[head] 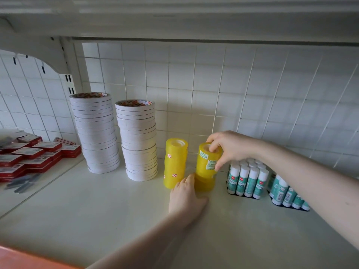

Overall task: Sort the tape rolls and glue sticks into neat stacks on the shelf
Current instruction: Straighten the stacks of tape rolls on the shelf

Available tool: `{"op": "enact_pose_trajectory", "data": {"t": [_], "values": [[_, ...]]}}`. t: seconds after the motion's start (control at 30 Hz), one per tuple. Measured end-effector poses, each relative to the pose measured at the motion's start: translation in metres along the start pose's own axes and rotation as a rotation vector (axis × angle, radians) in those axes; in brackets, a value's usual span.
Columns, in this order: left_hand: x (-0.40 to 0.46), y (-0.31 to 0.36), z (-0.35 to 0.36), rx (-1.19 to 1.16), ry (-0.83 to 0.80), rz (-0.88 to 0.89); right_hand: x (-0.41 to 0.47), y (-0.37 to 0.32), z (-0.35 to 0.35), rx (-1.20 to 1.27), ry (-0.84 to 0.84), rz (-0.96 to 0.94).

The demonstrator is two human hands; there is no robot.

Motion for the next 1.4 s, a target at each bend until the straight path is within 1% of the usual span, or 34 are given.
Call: {"op": "enact_pose_trajectory", "data": {"t": [0.1,0.27,0.4,0.6,0.8,0.9,1.1,1.4], "values": [[0.001,0.001,0.002,-0.031,-0.008,0.007,0.000,0.003,0.001,0.009,-0.010,0.006],[0.003,0.002,0.005,-0.075,-0.021,0.013,-0.005,0.003,0.001,0.054,-0.082,-0.014],[0.004,0.001,0.006,-0.087,-0.033,0.024,-0.010,0.007,-0.004,0.113,-0.053,-0.030],[0.006,-0.001,0.010,-0.103,-0.023,0.042,-0.016,0.011,-0.007,0.150,-0.041,0.015],[0.011,0.006,0.015,-0.185,0.000,-0.008,-0.013,0.010,-0.006,0.144,-0.097,0.010],[0.013,0.007,0.019,-0.187,0.022,-0.047,-0.013,0.011,-0.005,0.147,-0.124,0.015],[0.017,0.008,0.019,-0.142,0.092,-0.065,-0.011,0.012,0.006,0.129,-0.072,0.019],[0.018,0.006,0.020,-0.165,0.098,-0.066,-0.009,0.015,0.008,0.164,-0.034,0.045]]}}
Point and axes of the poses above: each hand's wrist, its own x-axis towards the middle knuckle, its own z-axis out of the palm, y = z × x, the point moved 5 cm from there along x, towards the middle knuckle, and after that the axes turned 10 degrees about y, right-handed, at the moved point
